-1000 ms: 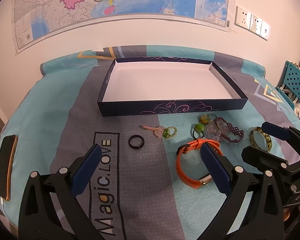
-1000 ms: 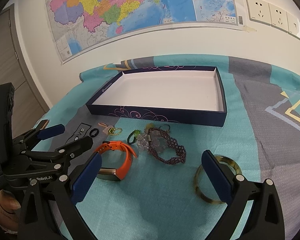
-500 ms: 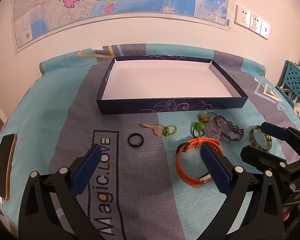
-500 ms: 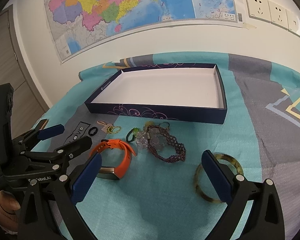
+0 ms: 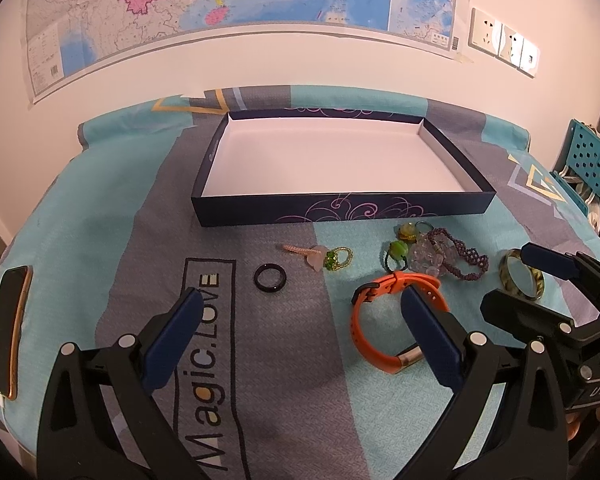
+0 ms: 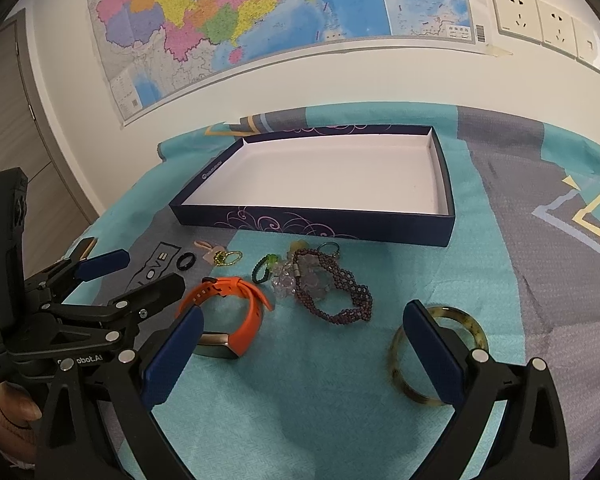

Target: Organize jewelry

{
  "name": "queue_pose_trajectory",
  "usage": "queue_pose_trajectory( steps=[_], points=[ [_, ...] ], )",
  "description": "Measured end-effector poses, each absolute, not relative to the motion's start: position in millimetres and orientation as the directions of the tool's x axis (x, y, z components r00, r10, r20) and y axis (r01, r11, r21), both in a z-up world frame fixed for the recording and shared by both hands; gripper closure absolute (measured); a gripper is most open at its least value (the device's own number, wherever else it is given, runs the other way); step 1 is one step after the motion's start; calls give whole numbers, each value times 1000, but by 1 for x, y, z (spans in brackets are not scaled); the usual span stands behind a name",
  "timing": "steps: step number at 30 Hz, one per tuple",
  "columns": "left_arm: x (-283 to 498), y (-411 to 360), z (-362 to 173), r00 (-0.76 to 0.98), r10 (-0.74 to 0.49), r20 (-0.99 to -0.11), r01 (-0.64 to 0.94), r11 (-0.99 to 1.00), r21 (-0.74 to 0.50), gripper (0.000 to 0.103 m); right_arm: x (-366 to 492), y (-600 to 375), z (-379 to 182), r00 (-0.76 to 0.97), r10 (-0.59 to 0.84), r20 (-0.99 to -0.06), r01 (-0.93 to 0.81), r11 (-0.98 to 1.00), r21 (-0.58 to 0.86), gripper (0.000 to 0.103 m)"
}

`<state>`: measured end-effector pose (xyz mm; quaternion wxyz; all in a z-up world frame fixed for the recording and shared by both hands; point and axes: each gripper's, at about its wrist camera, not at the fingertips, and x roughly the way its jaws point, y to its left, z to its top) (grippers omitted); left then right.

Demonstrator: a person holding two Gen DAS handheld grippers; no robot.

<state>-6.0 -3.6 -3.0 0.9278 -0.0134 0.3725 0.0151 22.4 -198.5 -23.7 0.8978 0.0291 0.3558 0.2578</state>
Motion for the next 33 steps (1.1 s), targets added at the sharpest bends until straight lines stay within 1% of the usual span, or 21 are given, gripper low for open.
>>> queue_pose_trajectory(
  steps=[28, 30, 32, 33],
  points=[
    [-5, -3, -8, 708, -10, -707, -17, 999, -31, 6, 24, -200, -22, 615, 484, -622, -446, 865, 232, 6],
    [-4, -4, -9, 701, -22, -713, -5, 999, -36, 7, 24, -202, -22, 617, 479, -624, -446, 866, 225, 6],
    [-3, -5, -11, 693, -33, -720, 5, 999, -41, 12, 25, -206, -22, 624, 461, -630, -437, 875, 208, 6],
    [-2, -5, -12, 687, -39, -725, 11, 999, -44, 13, 26, -210, -22, 628, 452, -633, -430, 880, 202, 6]
  ],
)
